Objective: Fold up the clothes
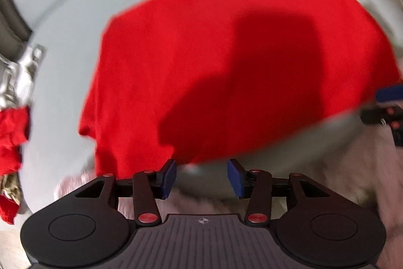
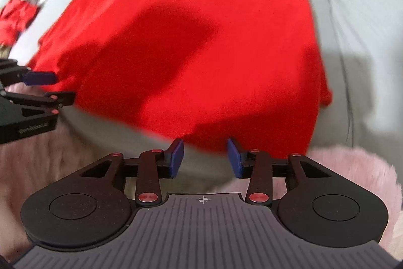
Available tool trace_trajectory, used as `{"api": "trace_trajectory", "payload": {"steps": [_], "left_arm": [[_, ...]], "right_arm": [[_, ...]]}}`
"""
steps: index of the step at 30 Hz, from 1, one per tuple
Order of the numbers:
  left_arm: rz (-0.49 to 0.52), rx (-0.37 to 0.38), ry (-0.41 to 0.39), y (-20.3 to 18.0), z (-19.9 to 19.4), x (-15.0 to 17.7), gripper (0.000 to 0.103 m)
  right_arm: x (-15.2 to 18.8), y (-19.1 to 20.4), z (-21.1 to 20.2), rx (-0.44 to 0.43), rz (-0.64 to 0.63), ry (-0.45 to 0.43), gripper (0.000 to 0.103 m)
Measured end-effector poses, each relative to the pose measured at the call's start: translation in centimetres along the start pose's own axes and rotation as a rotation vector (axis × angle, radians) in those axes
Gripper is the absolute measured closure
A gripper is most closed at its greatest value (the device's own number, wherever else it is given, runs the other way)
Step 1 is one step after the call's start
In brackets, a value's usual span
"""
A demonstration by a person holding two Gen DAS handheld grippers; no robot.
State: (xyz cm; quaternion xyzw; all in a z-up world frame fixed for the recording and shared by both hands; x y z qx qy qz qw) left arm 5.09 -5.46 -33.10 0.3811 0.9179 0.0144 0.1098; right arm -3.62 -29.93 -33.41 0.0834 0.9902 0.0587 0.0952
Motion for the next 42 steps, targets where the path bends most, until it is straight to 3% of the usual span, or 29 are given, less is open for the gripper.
{"api": "trace_trajectory", "payload": {"steps": [2, 3, 5, 7, 11, 14, 16, 23, 30, 31, 32, 33, 34, 35, 37, 42], "left_arm": [[-0.032, 0.005, -0.041, 1.6, -1.4, -0.3, 0.048], [-0.054, 0.001, -0.073, 2.7, -2.1, -0.8, 0.04], [-0.086, -0.024, -0.131, 5.2, -2.9, -2.3, 0.034], [-0.108, -0.048, -0.166, 7.0, -3.2, -3.5, 0.033], [-0.168, -0.118, -0.205, 11.7, -1.9, -6.8, 0.028], [-0.209, -0.125, -0.217, 13.9, 0.1, -8.9, 0.025], [-0.226, -0.132, -0.226, 15.0, 1.5, -10.2, 0.022], [-0.214, -0.168, -0.264, 17.2, 6.0, -14.6, 0.02], [-0.199, -0.11, -0.218, 17.6, 10.2, -16.9, 0.02], [-0.195, -0.108, -0.209, 17.4, 10.7, -17.0, 0.023], [-0.188, -0.098, -0.213, 17.1, 11.2, -17.1, 0.041], [-0.188, -0.069, -0.241, 16.6, 11.2, -17.2, 0.075], [-0.191, -0.038, -0.257, 16.1, 11.0, -17.3, 0.092], [-0.191, -0.018, -0.273, 15.7, 10.7, -17.4, 0.094], [-0.175, -0.054, -0.314, 15.4, 9.3, -17.5, 0.095], [-0.332, -0.02, -0.346, 18.3, 7.6, -18.0, 0.095]], "right_arm": [[0.2, -0.6, -1.2, 0.007, -0.023, -0.012, 0.057], [-0.2, -1.1, -1.8, 0.003, -0.011, -0.03, 0.057], [-1.3, -2.0, -2.9, -0.006, 0.015, -0.071, 0.057], [-3.0, -2.9, -3.8, -0.004, 0.036, -0.123, 0.056], [-6.9, -4.7, -5.2, 0.018, 0.059, -0.226, 0.056], [-10.7, -7.1, -5.7, 0.045, 0.108, -0.321, 0.046], [-13.5, -9.2, -5.3, 0.059, 0.163, -0.382, 0.046], [-19.0, -12.9, -0.2, 0.01, 0.284, -0.375, 0.045], [-22.0, -13.6, 5.5, -0.021, 0.279, -0.321, 0.043], [-22.2, -13.5, 6.2, -0.032, 0.269, -0.309, 0.046], [-22.2, -13.3, 6.7, -0.042, 0.258, -0.302, 0.056], [-22.2, -12.7, 7.4, -0.052, 0.228, -0.292, 0.062], [-22.3, -12.3, 7.9, -0.059, 0.199, -0.286, 0.083], [-22.3, -11.8, 7.9, -0.057, 0.162, -0.297, 0.096], [-22.5, -11.0, 7.3, -0.028, 0.086, -0.322, 0.097], [-25.5, -12.3, 4.1, -0.034, 0.148, -0.422, 0.098]]}}
Point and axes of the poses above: each gripper's, at about its wrist camera, not at the fingertips, and z roughly the way its jaws point, y to its left, x to its underside, the point moved 10 cm from there along z, roughly the way its jaws point, and after that the axes turned 6 degrees about z, right-handed, at the moved point
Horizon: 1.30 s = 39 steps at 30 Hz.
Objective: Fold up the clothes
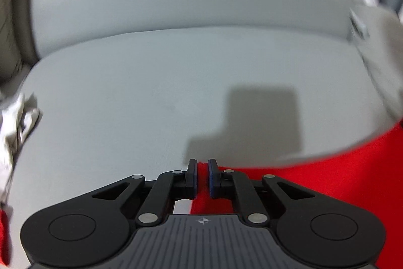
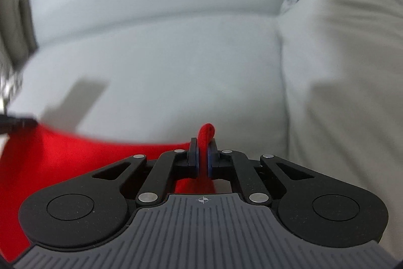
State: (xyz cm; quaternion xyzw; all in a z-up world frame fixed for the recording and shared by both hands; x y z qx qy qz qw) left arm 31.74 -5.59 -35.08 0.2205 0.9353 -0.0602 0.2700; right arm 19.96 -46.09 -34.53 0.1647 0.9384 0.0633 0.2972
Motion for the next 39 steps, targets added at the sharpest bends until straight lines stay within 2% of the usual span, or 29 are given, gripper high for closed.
{"api": "trace_trajectory", "payload": {"steps": [4, 7, 9, 10, 11, 13, 14, 18, 21, 23, 27, 28, 29, 30, 32, 34, 35, 37, 39], "left_arm": [[-0.018, -0.049, -0.006, 0.6, 0.9, -1.4, 0.095], [0.003, -0.108, 0.022, 0.1, 2.4, -1.3, 0.087], [0.033, -0.188, 0.052, 0.0, 3.4, -0.8, 0.067], [0.033, -0.208, 0.052, 0.2, 3.2, -0.9, 0.062], [0.03, -0.228, 0.045, 0.4, 2.8, -1.1, 0.054], [0.016, -0.244, 0.018, 1.0, 1.5, -1.6, 0.044], [0.008, -0.251, -0.005, 1.6, 0.2, -2.1, 0.035], [-0.01, -0.288, -0.066, 3.0, -5.0, -2.8, 0.028], [-0.026, -0.259, -0.075, 2.4, -7.6, -3.0, 0.028], [-0.014, -0.233, -0.064, 1.1, -9.0, -1.9, 0.028], [0.065, -0.129, -0.009, -4.1, -10.7, 2.2, 0.044], [0.087, -0.105, 0.004, -5.5, -10.8, 3.3, 0.049], [0.11, -0.081, 0.018, -7.0, -11.0, 4.5, 0.059], [0.133, -0.063, 0.036, -8.6, -11.2, 5.8, 0.063], [0.151, -0.04, 0.049, -10.9, -11.5, 7.6, 0.062], [0.163, -0.024, 0.053, -12.5, -11.5, 9.0, 0.062], [0.177, -0.029, 0.048, -13.4, -11.4, 9.7, 0.06], [0.218, -0.052, 0.061, -13.8, -10.3, 11.2, 0.06], [0.246, -0.09, 0.081, -14.0, -9.6, 12.9, 0.06]], "right_arm": [[-2.4, 0.7, 1.3, 0.026, -0.049, -0.025, 0.098], [-2.9, 0.8, 3.8, 0.081, -0.07, 0.012, 0.096], [-1.9, 0.6, 5.2, 0.124, -0.073, 0.058, 0.083], [-1.3, 0.4, 5.7, 0.158, -0.077, 0.088, 0.068], [-1.1, 0.3, 5.4, 0.175, -0.08, 0.091, 0.06], [-1.3, 0.1, 4.0, 0.187, -0.069, 0.053, 0.056], [-1.4, 0.0, 2.8, 0.172, -0.06, 0.041, 0.051], [-1.4, 0.7, -1.6, 0.129, -0.043, 0.005, 0.044], [-0.5, 1.7, -5.7, 0.075, -0.015, -0.01, 0.041], [0.7, 2.4, -7.2, 0.038, -0.004, 0.005, 0.041], [4.9, 4.2, -8.3, 0.013, -0.048, 0.073, 0.045], [5.9, 4.5, -8.3, 0.01, -0.058, 0.095, 0.064], [7.1, 4.9, -8.2, 0.01, -0.067, 0.122, 0.09], [8.8, 5.4, -8.0, 0.016, -0.069, 0.152, 0.098], [9.7, 5.9, -7.6, 0.016, -0.07, 0.163, 0.098], [10.8, 7.3, -8.1, -0.021, -0.074, 0.149, 0.096], [11.3, 8.0, -8.4, -0.043, -0.07, 0.136, 0.09], [12.2, 9.0, -8.4, -0.087, -0.038, 0.105, 0.084], [14.1, 9.2, -7.6, -0.077, -0.028, 0.162, 0.08]]}}
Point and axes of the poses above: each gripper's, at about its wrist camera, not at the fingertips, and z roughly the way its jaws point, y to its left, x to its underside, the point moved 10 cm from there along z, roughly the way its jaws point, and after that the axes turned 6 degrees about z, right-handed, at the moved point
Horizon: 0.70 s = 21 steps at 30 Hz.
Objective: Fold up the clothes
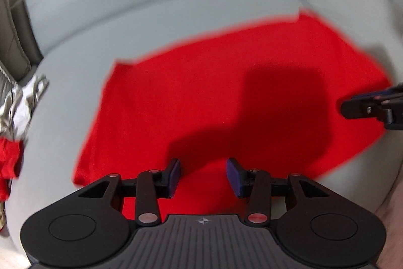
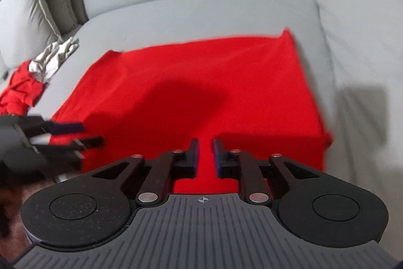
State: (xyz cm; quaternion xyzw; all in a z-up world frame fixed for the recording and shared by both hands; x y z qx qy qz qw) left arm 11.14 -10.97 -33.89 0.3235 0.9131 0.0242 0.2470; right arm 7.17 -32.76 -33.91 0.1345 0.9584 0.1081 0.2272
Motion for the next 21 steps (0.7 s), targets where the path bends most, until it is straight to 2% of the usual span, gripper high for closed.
{"api": "trace_trajectory", "payload": {"steps": [2, 4, 7, 9, 10, 11, 13, 15, 21], "left_arm": [[0.018, -0.014, 0.004, 0.1, -0.5, 0.6, 0.06], [0.014, -0.013, 0.033, 0.4, -0.9, 1.1, 0.06], [-0.012, 0.009, 0.085, 1.1, -2.0, 1.4, 0.06], [-0.04, 0.027, 0.052, 1.8, -2.8, 0.3, 0.054], [-0.051, 0.025, 0.024, 2.0, -3.1, -0.2, 0.051], [-0.062, 0.023, -0.004, 2.1, -3.4, -0.8, 0.044], [-0.07, 0.016, -0.036, 2.2, -3.6, -1.8, 0.042], [-0.063, 0.022, -0.043, 1.9, -3.2, -3.0, 0.041], [-0.031, 0.048, -0.013, 0.5, -1.1, -3.8, 0.038]], "right_arm": [[1.5, -0.3, 1.1, 0.02, -0.011, 0.051, 0.083], [2.8, -0.3, 0.3, 0.026, -0.044, 0.038, 0.084], [3.1, -0.7, -1.1, 0.025, -0.018, 0.068, 0.083], [2.4, -1.3, -2.8, 0.033, -0.001, 0.041, 0.069], [1.7, -2.0, -4.0, 0.05, 0.006, -0.011, 0.054], [1.0, -2.7, -4.9, 0.068, 0.02, -0.053, 0.047], [-0.4, -4.6, -6.3, 0.106, 0.073, -0.128, 0.046], [-1.3, -6.8, -6.2, 0.133, 0.148, -0.15, 0.044], [-2.1, -10.9, -3.8, 0.136, 0.301, -0.155, 0.041]]}}
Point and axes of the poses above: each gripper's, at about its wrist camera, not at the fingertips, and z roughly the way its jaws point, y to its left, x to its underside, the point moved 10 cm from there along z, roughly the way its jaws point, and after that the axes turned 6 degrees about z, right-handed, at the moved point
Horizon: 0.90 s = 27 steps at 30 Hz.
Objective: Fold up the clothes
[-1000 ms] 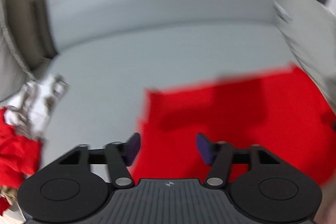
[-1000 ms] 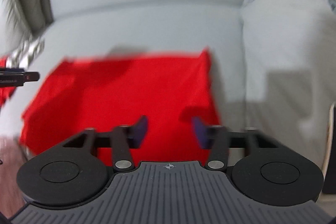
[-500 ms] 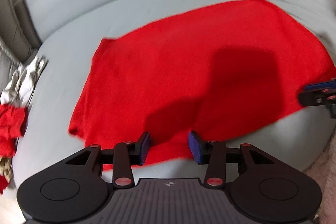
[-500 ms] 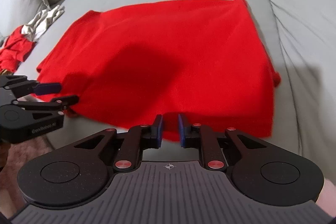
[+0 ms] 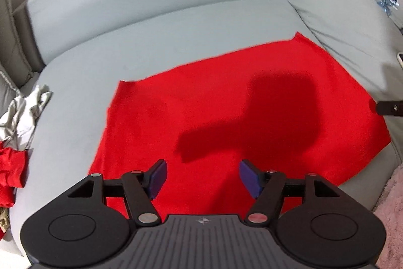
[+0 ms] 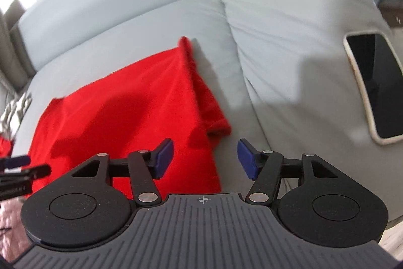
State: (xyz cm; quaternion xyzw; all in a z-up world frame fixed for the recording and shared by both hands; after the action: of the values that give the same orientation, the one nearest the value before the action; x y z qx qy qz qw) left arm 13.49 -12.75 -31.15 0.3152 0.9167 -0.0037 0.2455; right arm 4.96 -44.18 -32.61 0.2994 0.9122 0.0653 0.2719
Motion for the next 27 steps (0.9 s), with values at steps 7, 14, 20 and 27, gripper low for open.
{"api": "trace_trajectory", "payload": {"steps": [7, 14, 20, 27], "left_arm": [[0.009, -0.001, 0.059, -0.1, 2.3, 0.5, 0.038], [0.031, 0.013, 0.066, 0.1, 2.8, 0.8, 0.037], [0.049, -0.021, 0.077, -0.9, 3.1, 0.4, 0.038], [0.077, -0.031, 0.09, -1.8, 2.4, 0.1, 0.038]], "right_arm": [[-0.1, -1.1, 4.0, -0.014, 0.12, 0.039, 0.041], [-0.9, -1.4, 2.7, -0.072, 0.128, 0.04, 0.04], [-3.3, -3.7, 2.8, -0.091, 0.11, 0.116, 0.099], [-4.0, -2.0, 7.5, -0.139, 0.039, 0.313, 0.094]]}}
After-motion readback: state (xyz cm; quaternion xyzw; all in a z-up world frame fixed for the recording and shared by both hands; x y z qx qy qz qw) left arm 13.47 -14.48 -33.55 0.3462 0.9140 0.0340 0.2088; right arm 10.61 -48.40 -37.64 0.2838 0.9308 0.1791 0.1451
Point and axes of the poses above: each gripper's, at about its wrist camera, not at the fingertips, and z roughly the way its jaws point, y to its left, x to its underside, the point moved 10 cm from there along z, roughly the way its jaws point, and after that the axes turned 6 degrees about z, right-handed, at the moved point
